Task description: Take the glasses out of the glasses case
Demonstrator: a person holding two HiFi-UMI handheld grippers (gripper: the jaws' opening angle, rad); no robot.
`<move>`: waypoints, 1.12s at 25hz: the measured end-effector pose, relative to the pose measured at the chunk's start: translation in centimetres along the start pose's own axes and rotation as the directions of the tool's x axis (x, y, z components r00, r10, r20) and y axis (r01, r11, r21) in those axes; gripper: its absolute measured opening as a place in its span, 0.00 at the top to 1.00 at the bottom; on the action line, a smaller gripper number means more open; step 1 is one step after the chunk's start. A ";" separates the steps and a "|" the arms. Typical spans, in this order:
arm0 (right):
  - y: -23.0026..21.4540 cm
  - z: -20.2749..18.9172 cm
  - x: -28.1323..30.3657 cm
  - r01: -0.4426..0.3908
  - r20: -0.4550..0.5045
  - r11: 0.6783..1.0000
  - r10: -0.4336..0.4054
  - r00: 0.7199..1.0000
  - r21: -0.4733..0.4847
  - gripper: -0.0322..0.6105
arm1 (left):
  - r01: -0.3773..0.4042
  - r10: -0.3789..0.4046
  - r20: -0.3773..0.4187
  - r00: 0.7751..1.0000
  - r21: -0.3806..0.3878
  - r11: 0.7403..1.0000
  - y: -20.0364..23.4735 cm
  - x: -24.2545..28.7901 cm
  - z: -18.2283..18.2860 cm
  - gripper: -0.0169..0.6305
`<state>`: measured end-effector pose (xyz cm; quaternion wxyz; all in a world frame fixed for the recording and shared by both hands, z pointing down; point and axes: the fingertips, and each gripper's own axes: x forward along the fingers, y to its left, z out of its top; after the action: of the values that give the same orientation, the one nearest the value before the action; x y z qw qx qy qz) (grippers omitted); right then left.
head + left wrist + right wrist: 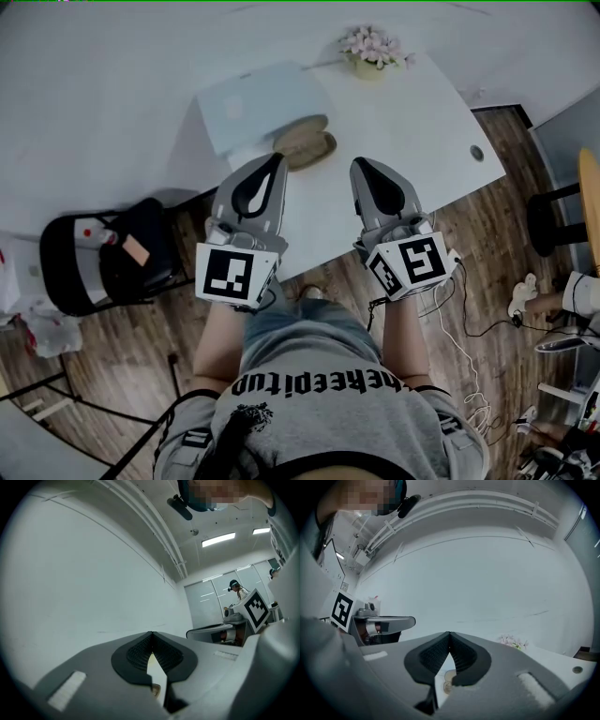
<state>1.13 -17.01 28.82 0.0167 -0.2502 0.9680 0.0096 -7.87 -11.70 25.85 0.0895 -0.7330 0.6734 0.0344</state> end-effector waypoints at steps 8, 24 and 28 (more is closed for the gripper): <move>-1.1 -1.3 3.7 0.056 -0.031 0.998 -0.054 0.998 0.040 0.95 | 0.041 -0.042 -0.037 0.998 -0.006 0.999 3.2 2.2 -1.8 0.94; -3.3 -4.7 8.4 0.221 -0.110 0.971 -0.210 0.971 0.090 0.95 | 0.235 -0.248 -0.250 0.936 -0.080 0.969 5.9 7.1 -11.2 0.94; -4.1 -5.4 8.6 0.265 -0.122 0.959 -0.253 0.960 0.101 0.95 | 0.298 -0.316 -0.323 0.892 -0.105 0.949 5.2 8.3 -14.4 0.94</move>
<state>-4.56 -24.93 33.83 -0.0201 -0.3738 0.9252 -0.0624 -13.25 -22.84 38.09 -0.0416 -0.8274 0.5532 -0.0879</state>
